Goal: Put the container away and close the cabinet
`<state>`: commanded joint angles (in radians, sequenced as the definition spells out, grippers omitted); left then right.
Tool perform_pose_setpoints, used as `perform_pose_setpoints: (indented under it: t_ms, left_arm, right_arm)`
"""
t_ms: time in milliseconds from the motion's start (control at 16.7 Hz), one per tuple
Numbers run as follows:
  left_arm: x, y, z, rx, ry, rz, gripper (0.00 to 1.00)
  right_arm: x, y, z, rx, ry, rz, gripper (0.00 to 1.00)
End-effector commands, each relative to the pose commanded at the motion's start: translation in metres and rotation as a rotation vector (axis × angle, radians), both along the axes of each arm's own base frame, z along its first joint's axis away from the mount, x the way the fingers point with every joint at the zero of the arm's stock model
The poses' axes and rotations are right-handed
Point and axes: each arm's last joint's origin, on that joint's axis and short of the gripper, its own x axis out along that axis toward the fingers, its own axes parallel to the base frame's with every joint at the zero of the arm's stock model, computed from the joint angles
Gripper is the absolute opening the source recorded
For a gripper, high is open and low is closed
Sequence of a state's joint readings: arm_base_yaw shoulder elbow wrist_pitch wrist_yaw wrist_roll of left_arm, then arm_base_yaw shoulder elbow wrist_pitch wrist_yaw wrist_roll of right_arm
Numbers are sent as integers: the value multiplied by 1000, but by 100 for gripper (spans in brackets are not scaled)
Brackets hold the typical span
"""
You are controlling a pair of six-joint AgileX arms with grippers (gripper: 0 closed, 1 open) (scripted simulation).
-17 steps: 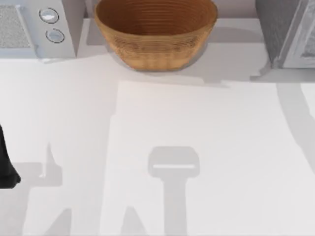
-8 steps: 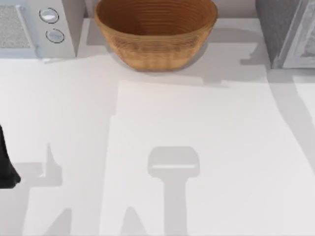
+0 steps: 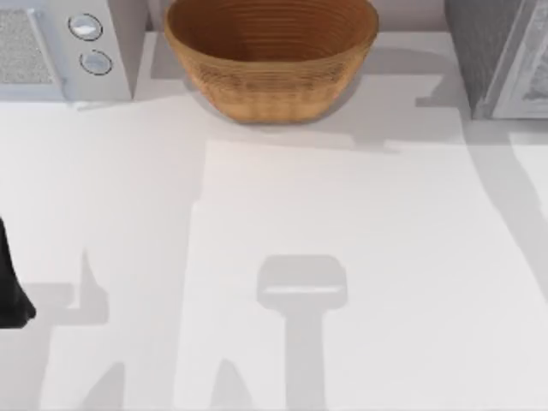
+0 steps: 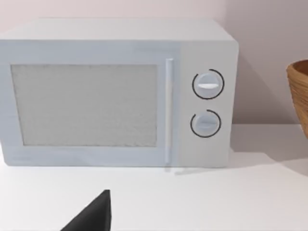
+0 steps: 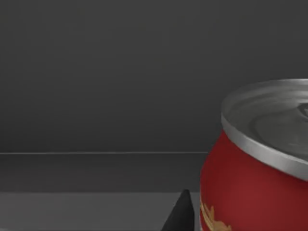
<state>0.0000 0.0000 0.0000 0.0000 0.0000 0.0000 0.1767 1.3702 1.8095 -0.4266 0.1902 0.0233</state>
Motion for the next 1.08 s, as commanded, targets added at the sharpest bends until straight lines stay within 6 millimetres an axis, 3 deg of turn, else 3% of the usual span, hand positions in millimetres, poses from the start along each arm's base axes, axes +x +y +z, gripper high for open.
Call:
perform_pose_setpoints:
  t_ms: [360, 720, 1080]
  left_arm:
    - [0, 0, 0, 0, 0, 0, 100]
    - [0, 0, 0, 0, 0, 0, 100]
    - [0, 0, 0, 0, 0, 0, 100]
  right_arm:
    - [55, 3, 21, -9, 4, -2, 0]
    - [117, 2, 19, -9, 18, -2, 0]
    - [142, -2, 11, -7, 16, -1, 0]
